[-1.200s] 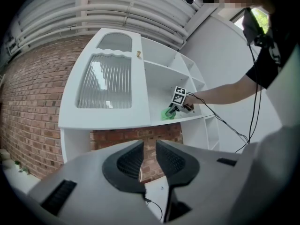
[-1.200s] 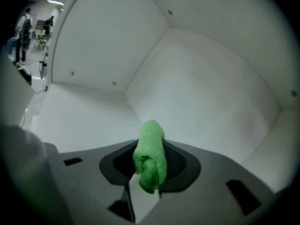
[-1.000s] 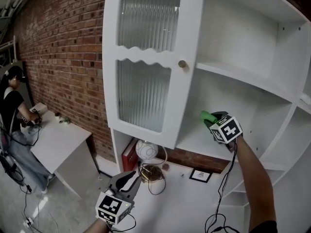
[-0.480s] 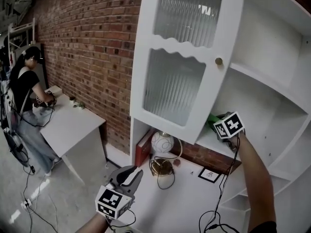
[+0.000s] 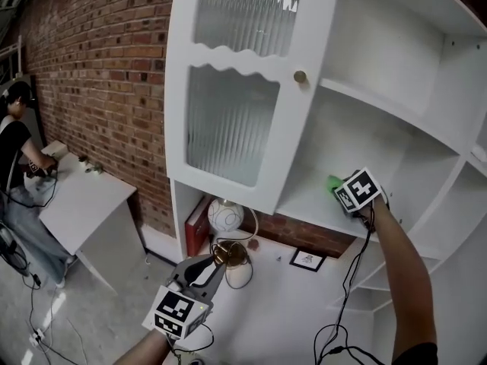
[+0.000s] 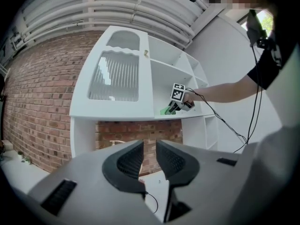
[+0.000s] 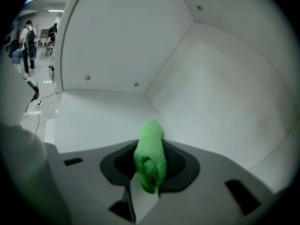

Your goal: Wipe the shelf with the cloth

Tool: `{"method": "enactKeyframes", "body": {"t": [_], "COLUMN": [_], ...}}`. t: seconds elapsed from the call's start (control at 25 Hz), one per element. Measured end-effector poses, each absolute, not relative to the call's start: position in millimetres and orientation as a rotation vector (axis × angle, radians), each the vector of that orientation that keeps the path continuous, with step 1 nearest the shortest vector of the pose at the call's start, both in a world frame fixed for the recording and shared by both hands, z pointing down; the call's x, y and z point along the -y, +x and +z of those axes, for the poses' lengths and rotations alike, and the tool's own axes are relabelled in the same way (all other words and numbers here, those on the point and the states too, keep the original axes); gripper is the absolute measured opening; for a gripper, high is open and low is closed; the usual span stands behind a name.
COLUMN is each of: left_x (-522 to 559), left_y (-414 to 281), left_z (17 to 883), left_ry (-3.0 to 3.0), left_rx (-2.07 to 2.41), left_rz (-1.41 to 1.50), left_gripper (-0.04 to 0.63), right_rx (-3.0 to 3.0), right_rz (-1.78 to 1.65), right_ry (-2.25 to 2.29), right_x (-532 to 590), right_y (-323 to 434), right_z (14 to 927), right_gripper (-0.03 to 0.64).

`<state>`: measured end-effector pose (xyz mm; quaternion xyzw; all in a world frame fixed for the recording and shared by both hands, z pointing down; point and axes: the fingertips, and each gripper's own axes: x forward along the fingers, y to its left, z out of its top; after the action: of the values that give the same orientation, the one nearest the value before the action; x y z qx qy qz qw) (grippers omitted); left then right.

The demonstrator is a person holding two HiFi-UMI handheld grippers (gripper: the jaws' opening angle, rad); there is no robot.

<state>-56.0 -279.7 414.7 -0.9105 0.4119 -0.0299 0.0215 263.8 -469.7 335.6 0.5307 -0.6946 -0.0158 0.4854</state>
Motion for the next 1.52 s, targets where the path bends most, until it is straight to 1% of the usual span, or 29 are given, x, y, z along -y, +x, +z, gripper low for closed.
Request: {"method": "enactKeyframes", "body": {"t": [0.24,0.44,0.72,1.08,1.24,1.4,1.52], "left_x": [281.8,283.1,288.1,291.5,291.8,294.7,290.8], "left_y": [-22.4,-9.7,-12.6,-11.4,-15.8,-27.4,-32.7], "left_z": [417.1,417.6,417.1,417.4,419.6,421.6,417.8], "left_ry": [-2.874,-2.895,-2.919,-2.937,-2.949,-2.956,-2.948], "left_rx": [-1.136,-1.064,-1.039,-1.015,-1.027,-1.093,-1.133], "left_rz": [-0.078,-0.076,-0.043,-0.028,-0.028,-0.019,-0.007], "left_gripper": [0.08,0.08,0.08,0.08,0.08,0.08,0.08], "right_rx": [1.445,1.212,0.98,0.78,0.882,1.423,1.751], "right_rz": [0.012,0.04,0.057,-0.004,-0.111,-0.105,-0.117], "right_ry": [1.329,1.301,1.241,1.116,1.18,1.395,1.432], "right_x": [446.2,428.7,408.5,401.0,415.0,437.3,445.8], "right_y": [339.0,389.3,424.3,433.7,413.5,338.7,279.6], "right_z": [340.9,350.9,354.7,356.1,341.1,302.6,276.1], "right_gripper": [0.103,0.103,0.103,0.101,0.101,0.101,0.103]}}
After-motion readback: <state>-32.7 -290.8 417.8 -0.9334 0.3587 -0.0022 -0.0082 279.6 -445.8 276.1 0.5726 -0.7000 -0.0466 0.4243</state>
